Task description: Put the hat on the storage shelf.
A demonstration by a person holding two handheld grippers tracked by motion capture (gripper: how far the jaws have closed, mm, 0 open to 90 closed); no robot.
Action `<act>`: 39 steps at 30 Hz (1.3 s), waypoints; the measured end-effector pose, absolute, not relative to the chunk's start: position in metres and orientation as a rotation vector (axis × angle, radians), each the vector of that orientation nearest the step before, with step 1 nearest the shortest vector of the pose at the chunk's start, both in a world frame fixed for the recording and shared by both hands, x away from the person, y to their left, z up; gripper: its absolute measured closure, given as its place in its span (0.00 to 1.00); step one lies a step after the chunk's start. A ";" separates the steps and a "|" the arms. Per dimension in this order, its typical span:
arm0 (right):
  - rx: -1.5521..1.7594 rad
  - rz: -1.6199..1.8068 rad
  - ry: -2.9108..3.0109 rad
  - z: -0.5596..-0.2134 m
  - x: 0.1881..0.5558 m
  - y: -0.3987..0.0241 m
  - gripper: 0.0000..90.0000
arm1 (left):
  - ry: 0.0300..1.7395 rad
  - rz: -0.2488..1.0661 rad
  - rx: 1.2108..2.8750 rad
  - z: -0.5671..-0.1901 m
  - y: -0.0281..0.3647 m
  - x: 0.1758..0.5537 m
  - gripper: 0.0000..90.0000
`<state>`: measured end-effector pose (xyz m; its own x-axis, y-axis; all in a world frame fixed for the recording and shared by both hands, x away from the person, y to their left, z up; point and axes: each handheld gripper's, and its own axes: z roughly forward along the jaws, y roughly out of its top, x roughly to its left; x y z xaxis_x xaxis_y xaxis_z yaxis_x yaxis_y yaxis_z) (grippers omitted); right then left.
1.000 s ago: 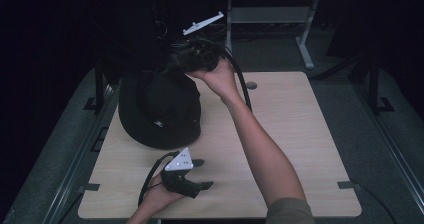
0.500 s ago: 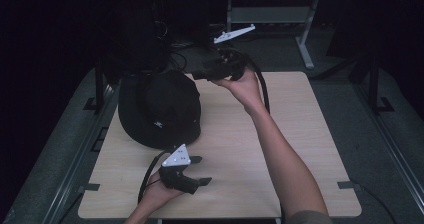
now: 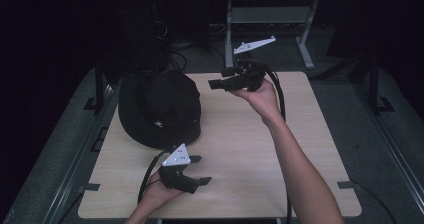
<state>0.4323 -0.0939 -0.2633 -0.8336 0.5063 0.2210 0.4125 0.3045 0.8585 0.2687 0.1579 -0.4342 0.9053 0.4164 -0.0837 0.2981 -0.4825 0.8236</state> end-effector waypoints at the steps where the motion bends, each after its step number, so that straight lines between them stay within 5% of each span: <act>1: 0.870 1.575 2.460 -0.265 0.431 -0.096 0.29 | 0.511 0.157 2.109 -0.434 0.158 0.269 0.24; 39: 1.031 1.547 2.418 -0.312 0.394 -0.166 0.24 | 0.522 0.172 2.119 -0.435 0.160 0.269 0.24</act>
